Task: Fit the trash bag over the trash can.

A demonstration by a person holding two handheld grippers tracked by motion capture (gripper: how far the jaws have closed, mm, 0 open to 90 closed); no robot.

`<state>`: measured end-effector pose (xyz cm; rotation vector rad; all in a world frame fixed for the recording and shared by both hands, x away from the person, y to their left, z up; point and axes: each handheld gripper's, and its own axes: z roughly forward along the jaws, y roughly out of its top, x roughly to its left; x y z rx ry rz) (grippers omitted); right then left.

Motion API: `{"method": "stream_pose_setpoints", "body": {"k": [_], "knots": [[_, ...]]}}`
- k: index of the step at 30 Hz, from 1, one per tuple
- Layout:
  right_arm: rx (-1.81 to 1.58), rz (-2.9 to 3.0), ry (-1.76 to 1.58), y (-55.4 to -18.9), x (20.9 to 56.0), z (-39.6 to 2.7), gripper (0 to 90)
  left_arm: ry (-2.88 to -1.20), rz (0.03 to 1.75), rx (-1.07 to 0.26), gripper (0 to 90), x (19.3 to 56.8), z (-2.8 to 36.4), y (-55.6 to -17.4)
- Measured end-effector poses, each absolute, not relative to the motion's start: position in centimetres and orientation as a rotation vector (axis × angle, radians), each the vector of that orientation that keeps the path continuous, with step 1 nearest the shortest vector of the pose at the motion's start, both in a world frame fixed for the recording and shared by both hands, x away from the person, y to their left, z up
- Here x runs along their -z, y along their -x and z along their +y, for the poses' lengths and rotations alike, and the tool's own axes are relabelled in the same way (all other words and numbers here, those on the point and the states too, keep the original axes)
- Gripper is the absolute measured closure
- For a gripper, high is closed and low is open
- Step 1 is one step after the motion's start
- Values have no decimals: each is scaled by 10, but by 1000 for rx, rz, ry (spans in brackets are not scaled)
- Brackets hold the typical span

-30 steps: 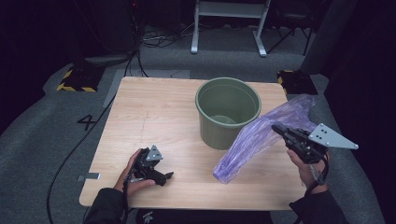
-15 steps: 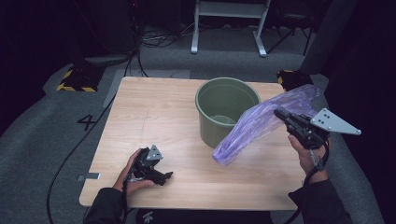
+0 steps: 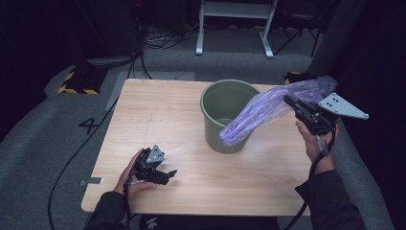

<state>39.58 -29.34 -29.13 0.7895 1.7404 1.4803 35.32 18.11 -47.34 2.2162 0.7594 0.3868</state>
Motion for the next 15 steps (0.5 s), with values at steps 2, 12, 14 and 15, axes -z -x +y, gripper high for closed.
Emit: {"method": "stream_pose_setpoints", "body": {"k": [2, 12, 14, 15], "knots": [[-1459, 1729, -805, -401, 291, -293, 899, -2190, 739, -400, 171, 466, 180, -353], [-1384, 1676, -886, -419, 296, -294, 900, -2107, 669, -437, 169, 432, 164, -356], [-1362, 1669, -896, -420, 297, -294, 900, -2098, 647, -436, 170, 427, 161, -355], [-1362, 1669, -896, -420, 297, -294, 900, -2098, 647, -436, 170, 427, 161, -355]]}}
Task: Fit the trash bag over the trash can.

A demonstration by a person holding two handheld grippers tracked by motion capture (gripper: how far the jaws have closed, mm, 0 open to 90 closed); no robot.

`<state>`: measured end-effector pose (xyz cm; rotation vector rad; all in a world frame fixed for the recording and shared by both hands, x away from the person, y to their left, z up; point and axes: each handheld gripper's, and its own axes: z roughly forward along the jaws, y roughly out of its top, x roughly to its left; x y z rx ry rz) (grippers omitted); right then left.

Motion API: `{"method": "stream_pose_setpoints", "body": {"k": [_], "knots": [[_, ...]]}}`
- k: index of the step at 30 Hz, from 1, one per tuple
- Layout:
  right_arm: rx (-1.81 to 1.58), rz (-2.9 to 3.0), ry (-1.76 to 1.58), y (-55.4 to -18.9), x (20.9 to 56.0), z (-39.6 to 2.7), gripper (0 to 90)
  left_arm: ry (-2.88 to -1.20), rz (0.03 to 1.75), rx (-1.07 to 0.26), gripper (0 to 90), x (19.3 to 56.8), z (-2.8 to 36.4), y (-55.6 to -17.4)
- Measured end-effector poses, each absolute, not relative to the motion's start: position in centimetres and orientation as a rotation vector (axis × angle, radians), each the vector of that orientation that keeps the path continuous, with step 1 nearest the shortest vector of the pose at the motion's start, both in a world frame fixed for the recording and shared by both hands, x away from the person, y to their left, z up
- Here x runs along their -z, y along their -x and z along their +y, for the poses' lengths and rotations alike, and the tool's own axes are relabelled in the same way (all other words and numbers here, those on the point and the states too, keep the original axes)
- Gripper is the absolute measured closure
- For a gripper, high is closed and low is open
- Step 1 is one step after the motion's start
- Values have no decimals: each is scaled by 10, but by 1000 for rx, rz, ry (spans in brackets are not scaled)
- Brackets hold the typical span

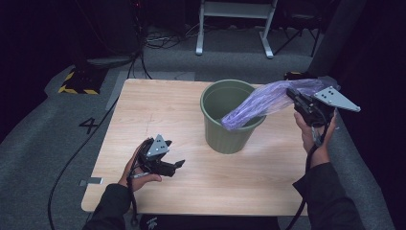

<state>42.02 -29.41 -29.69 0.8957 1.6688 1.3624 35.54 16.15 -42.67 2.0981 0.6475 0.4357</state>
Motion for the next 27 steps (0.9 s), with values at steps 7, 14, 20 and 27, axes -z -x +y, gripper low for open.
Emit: {"method": "stream_pose_setpoints", "body": {"k": [7, 14, 20, 27], "knots": [[-1281, 1648, -915, -423, 301, -293, 900, -2044, 591, -434, 175, 407, 150, -355], [-1249, 1665, -902, -424, 305, -289, 899, -2029, 552, -439, 176, 392, 139, -360], [-1216, 1714, -849, -421, 312, -278, 899, -1998, 533, -449, 177, 380, 133, -366], [-1222, 1743, -817, -417, 319, -267, 898, -1973, 520, -457, 189, 368, 124, -374]]}}
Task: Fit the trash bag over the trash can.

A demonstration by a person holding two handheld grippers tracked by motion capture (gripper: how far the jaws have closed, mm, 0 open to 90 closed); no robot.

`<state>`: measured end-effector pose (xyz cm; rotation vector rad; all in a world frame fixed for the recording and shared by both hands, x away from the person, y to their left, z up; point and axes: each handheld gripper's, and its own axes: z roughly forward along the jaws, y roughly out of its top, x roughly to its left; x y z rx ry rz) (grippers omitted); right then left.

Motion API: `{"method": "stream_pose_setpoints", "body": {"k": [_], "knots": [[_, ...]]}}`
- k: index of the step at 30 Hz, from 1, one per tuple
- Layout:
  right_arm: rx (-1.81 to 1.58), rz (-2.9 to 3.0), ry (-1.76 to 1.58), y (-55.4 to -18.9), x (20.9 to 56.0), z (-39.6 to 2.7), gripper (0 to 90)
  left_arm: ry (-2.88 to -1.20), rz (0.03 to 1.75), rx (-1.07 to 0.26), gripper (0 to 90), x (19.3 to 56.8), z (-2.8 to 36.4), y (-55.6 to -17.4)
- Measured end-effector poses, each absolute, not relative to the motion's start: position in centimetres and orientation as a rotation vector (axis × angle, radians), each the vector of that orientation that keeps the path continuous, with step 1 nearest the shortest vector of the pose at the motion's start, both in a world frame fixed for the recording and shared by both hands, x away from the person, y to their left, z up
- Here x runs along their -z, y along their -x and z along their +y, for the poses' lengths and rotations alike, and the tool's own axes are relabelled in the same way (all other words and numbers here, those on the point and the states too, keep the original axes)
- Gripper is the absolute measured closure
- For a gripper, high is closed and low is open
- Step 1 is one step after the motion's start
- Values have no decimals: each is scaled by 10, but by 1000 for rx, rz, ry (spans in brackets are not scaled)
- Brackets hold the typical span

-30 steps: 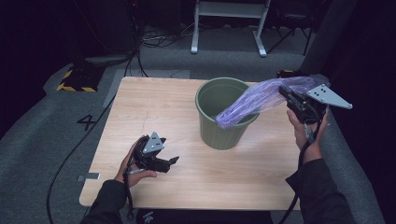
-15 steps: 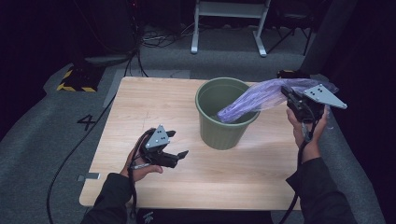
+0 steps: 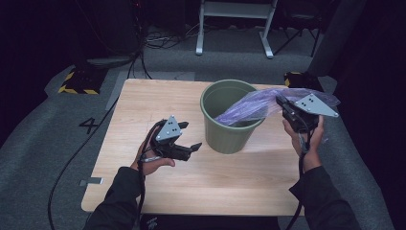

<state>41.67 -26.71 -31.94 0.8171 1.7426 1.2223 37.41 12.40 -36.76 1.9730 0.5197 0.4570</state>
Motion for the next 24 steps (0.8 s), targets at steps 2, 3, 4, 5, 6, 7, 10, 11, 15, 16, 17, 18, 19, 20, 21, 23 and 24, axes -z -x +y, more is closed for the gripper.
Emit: {"method": "stream_pose_setpoints", "body": {"k": [2, 3, 4, 5, 6, 7, 10, 11, 15, 16, 17, 18, 19, 20, 21, 23, 24], "knots": [[-1228, 1762, -814, -417, 322, -265, 898, -1972, 513, -461, 189, 366, 121, -376], [-1228, 1762, -814, -417, 322, -265, 898, -1972, 513, -461, 189, 366, 121, -376], [-1222, 1781, -798, -416, 325, -262, 898, -1964, 504, -450, 189, 363, 119, -378], [-1222, 1781, -798, -416, 325, -262, 898, -1958, 497, -441, 189, 362, 118, -379], [-1227, 1791, -793, -415, 326, -261, 898, -1955, 494, -442, 189, 360, 115, -380], [-1231, 1807, -781, -414, 327, -259, 898, -1954, 492, -445, 189, 358, 114, -381], [-1241, 1844, -736, -411, 331, -253, 897, -1954, 477, -441, 189, 352, 106, -385], [-1245, 1857, -718, -409, 332, -251, 897, -1957, 471, -444, 189, 351, 104, -386], [-1281, 1909, -661, -405, 334, -246, 896, -1957, 454, -445, 189, 343, 93, -389], [-1284, 1930, -631, -402, 335, -243, 895, -1958, 436, -450, 189, 339, 87, -389], [-1289, 1937, -618, -401, 335, -242, 894, -1962, 428, -455, 191, 337, 85, -389], [-1289, 1937, -618, -401, 335, -242, 894, -1962, 428, -455, 193, 337, 85, -389], [-1291, 1942, -611, -400, 335, -241, 894, -1963, 421, -457, 193, 335, 81, -389], [-1292, 1950, -596, -399, 336, -239, 893, -1964, 413, -456, 194, 332, 77, -390], [-1295, 1962, -583, -398, 336, -237, 891, -1966, 410, -459, 197, 331, 75, -391], [-1297, 1976, -562, -396, 336, -235, 889, -1972, 404, -483, 207, 329, 70, -393], [-1291, 1982, -552, -396, 336, -233, 887, -1974, 401, -483, 216, 328, 66, -394]]}}
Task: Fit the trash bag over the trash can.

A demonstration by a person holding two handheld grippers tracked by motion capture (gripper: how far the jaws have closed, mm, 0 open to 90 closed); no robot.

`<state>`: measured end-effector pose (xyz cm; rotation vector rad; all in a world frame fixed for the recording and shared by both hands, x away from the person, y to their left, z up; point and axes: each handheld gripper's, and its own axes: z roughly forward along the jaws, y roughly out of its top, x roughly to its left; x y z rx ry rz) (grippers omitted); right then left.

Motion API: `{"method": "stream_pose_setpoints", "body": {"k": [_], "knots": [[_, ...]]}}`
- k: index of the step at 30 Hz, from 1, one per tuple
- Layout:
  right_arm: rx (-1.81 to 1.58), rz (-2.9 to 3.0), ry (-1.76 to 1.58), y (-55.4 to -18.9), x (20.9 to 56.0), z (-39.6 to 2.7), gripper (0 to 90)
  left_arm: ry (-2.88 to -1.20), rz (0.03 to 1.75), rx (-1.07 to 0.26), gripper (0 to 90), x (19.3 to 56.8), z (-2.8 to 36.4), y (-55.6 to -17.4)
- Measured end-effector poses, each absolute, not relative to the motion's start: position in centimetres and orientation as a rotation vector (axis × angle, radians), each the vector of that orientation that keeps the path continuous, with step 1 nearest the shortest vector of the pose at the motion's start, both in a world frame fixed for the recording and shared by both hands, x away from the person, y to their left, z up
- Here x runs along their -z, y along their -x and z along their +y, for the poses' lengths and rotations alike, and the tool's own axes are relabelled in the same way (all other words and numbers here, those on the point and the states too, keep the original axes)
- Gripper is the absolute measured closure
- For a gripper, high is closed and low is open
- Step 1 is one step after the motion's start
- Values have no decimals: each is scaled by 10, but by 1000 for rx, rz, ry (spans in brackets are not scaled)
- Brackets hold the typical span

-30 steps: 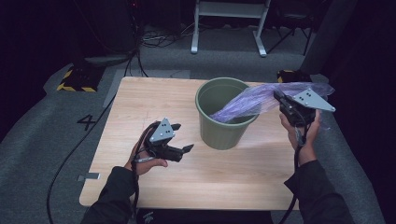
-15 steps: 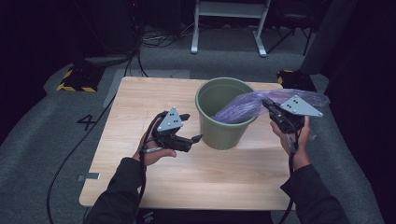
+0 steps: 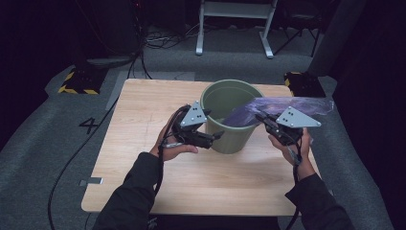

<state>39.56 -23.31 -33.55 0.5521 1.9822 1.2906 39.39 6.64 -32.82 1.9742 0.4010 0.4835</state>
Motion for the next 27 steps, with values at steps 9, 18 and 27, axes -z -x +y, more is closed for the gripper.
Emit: {"method": "stream_pose_setpoints", "body": {"k": [9, 18, 27], "knots": [[-1286, 2029, -495, -390, 332, -223, 874, -1982, 364, -464, 234, 322, 43, -398], [-1259, 2049, -466, -385, 332, -217, 646, -1961, 355, -482, 314, 319, 38, -399], [-1257, 2060, -537, -379, 322, -224, 309, -1950, 381, -485, 297, 316, 50, -402]]}}
